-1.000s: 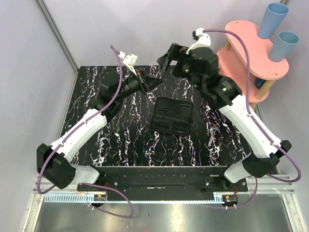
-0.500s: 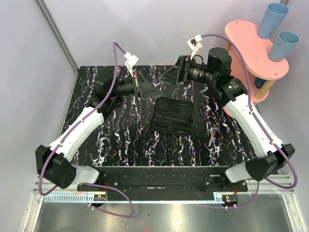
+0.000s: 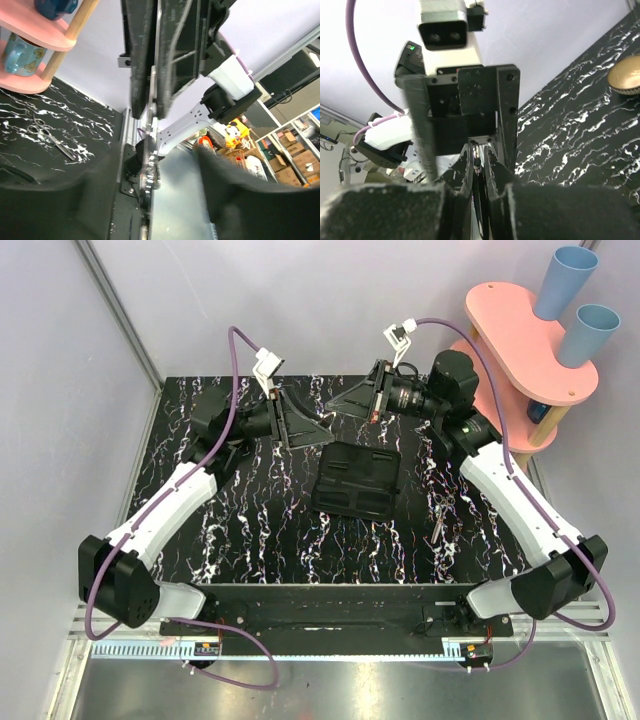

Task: Sort the hair-cutting tools
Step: Pick up the scissors from the center of the board.

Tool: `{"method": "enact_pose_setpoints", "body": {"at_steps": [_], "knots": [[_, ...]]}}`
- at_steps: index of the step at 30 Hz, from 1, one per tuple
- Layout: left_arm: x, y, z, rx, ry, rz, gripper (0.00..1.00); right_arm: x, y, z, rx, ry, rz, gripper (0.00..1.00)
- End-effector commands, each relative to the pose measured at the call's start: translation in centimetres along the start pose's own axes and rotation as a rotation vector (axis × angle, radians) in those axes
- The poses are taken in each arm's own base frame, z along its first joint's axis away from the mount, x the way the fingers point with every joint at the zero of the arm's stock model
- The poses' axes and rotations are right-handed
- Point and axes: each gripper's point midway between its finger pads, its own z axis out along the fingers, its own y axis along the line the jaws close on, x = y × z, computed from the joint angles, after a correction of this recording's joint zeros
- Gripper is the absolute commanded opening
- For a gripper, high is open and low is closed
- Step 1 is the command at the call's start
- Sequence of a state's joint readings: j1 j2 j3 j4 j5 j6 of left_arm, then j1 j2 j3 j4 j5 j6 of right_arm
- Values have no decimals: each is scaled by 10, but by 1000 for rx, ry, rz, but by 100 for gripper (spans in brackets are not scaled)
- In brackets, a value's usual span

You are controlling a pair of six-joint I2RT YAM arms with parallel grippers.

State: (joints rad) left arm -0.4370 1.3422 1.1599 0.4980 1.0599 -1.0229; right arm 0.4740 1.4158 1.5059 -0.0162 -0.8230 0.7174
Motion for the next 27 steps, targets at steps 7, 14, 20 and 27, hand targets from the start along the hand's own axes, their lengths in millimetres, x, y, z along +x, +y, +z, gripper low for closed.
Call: {"method": "enact_pose_setpoints", "body": {"at_steps": [7,14,20,27], "knots": [[-34,-5,-13,-70,-269,94,99,-49,16,-19,26,-331,-57,0],[-56,7,-30,-139,-510,23,84,-64,13,-23,33,-446,-27,0],[-69,2,-26,-103,-541,27,88,-65,11,-22,30,-453,-16,0],[-80,-3,-16,-34,-549,27,90,-63,10,-18,10,-442,16,0]]}}
